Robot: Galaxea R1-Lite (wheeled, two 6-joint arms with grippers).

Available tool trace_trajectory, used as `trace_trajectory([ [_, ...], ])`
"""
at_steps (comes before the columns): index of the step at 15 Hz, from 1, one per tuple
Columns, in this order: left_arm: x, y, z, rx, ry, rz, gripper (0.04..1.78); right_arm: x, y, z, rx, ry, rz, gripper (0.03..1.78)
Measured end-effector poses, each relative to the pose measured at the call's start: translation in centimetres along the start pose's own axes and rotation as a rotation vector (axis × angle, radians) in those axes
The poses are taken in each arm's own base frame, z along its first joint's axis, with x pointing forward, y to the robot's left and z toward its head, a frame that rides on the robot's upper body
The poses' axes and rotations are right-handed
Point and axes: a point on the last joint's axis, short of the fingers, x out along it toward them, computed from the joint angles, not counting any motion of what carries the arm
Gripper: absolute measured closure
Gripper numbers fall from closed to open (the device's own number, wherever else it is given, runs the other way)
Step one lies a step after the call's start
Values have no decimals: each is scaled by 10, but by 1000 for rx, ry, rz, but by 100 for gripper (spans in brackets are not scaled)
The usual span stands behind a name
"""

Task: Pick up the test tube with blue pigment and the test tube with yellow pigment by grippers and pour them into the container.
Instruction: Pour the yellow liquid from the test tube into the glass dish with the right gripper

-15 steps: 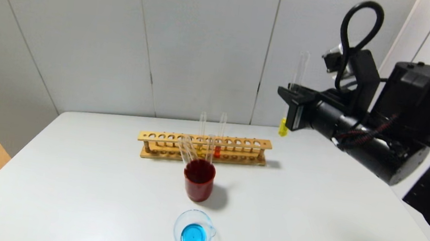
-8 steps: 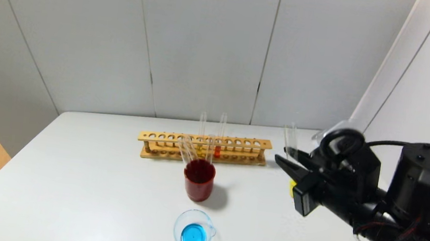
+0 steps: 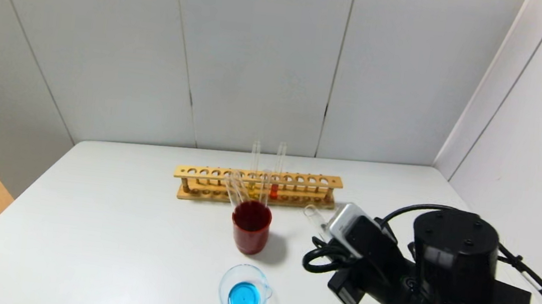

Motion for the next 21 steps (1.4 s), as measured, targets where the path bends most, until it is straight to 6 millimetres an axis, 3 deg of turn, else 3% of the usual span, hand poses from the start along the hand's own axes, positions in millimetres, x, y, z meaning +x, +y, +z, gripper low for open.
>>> trace_trajectory([
  [6,0,0,0,0,0,1,7,39,14,-11,-333,69,51,147],
  [12,0,0,0,0,0,0,7,70,21,-15,-435,92,72,147],
  [21,0,0,0,0,0,0,7,73,27,-25,-694,159,155,147],
])
